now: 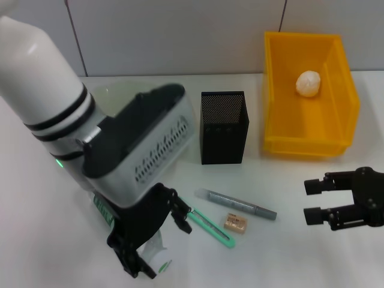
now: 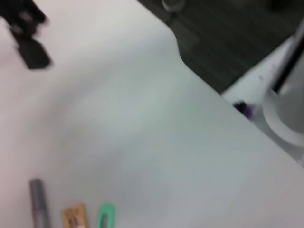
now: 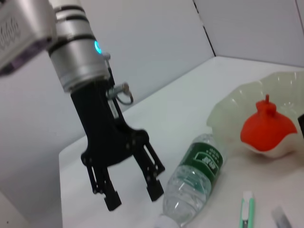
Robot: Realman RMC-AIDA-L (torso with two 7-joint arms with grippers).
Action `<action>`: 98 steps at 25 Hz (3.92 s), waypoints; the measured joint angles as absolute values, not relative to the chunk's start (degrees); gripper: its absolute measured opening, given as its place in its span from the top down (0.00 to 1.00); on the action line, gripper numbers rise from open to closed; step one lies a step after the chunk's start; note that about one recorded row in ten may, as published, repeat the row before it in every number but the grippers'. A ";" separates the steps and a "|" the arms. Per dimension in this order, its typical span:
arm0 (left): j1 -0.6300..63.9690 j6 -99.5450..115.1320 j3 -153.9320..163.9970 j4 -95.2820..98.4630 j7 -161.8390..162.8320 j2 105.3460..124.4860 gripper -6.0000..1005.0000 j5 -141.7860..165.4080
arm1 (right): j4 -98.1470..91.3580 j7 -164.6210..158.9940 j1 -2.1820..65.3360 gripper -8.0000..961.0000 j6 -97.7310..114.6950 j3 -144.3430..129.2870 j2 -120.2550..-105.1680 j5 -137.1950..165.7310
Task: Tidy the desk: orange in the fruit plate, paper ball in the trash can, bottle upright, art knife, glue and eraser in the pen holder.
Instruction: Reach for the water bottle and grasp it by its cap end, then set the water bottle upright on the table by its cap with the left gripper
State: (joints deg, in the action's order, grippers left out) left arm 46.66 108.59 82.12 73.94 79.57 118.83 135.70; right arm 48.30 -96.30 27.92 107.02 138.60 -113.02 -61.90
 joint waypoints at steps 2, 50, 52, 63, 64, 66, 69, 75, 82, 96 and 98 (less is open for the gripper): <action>46.77 108.31 84.99 74.47 79.74 118.95 0.19 137.69 | 47.32 -96.01 28.77 0.18 106.86 139.32 -113.02 -61.95; 45.67 93.12 99.70 66.85 75.77 119.18 0.20 141.53 | 46.60 -94.65 29.26 0.18 105.80 143.32 -112.67 -61.87; 45.61 93.08 99.83 66.91 75.58 119.18 0.20 141.60 | 46.54 -94.65 29.32 0.18 105.79 143.38 -112.67 -61.87; 45.12 90.17 101.96 66.86 75.02 119.17 0.28 142.72 | 46.43 -93.90 29.09 0.18 105.72 143.97 -112.84 -61.87; 45.09 90.16 102.05 66.86 75.05 119.17 0.30 142.72 | 46.42 -93.88 29.09 0.18 105.73 144.03 -112.86 -61.87; 45.04 90.12 102.14 66.88 75.10 119.17 0.35 142.74 | 46.41 -93.86 29.09 0.18 105.74 144.07 -112.87 -61.87; 44.97 89.88 102.25 66.92 75.13 119.17 0.40 142.81 | 46.40 -93.81 29.09 0.18 105.74 144.07 -112.86 -61.87; 44.89 89.68 102.96 66.97 75.50 119.17 0.40 142.90 | 46.40 -93.79 29.09 0.18 105.78 144.05 -112.85 -61.88; 44.72 89.37 103.22 67.05 75.72 119.18 0.55 143.01 | 46.40 -93.78 29.25 0.18 105.87 144.05 -112.80 -61.88; 44.41 93.32 100.54 70.63 81.27 119.10 0.55 142.98 | 46.85 -93.77 29.61 0.18 106.25 144.05 -112.56 -62.10; 44.58 94.66 99.08 71.14 82.30 119.07 0.55 142.81 | 46.85 -93.77 29.62 0.18 106.27 144.05 -112.52 -62.21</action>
State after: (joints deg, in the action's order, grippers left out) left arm 44.58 94.66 99.08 71.14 82.30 119.07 142.81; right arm 46.85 -93.78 29.62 106.27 144.05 -112.52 -62.21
